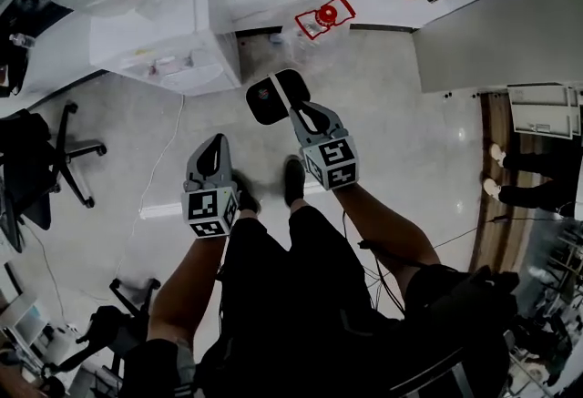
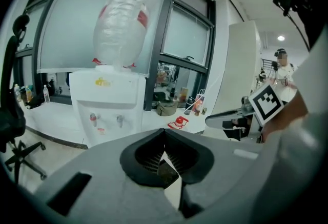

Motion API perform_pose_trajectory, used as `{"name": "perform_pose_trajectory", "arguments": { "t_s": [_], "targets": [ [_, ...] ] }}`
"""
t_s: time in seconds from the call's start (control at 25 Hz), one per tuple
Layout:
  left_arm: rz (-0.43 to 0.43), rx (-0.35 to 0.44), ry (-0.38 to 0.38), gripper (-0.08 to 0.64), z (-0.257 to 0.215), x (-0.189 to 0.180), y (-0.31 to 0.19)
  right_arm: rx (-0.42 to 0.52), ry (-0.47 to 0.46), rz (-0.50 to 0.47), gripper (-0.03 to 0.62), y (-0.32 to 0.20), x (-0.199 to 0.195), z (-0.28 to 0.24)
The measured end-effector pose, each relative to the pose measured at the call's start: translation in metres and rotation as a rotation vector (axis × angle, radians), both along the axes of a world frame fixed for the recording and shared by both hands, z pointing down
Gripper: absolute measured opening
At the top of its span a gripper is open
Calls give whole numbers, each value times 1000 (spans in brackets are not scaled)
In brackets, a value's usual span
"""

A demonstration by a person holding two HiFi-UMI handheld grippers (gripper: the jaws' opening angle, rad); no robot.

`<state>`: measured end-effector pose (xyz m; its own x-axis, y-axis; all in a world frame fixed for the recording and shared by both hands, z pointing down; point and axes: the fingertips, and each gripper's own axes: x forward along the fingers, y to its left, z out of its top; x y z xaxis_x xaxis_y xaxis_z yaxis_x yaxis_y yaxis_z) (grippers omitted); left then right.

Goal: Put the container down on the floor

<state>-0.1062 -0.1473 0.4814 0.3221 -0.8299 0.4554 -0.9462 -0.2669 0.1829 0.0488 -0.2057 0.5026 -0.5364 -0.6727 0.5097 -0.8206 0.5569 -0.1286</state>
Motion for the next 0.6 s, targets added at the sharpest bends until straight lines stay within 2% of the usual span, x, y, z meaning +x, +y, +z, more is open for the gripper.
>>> {"name": "perform_pose_trajectory", "arguments": {
  "t_s": [0.16,0.28,0.48,0.6],
  "targets": [
    [-5,63,5,12,-47,0,7,42,-3,-47,61,7,-5,-50],
    [-6,49,14,12,-67,3,14,72,-20,-79,58,12,-10,-83],
    [6,94,31,12,-108,10,19,71,-20,-85,35,21,-8,-121],
    [32,117,50,12,-127,14,18,94,-52,-75,34,20,-13,-153]
  ]
}}
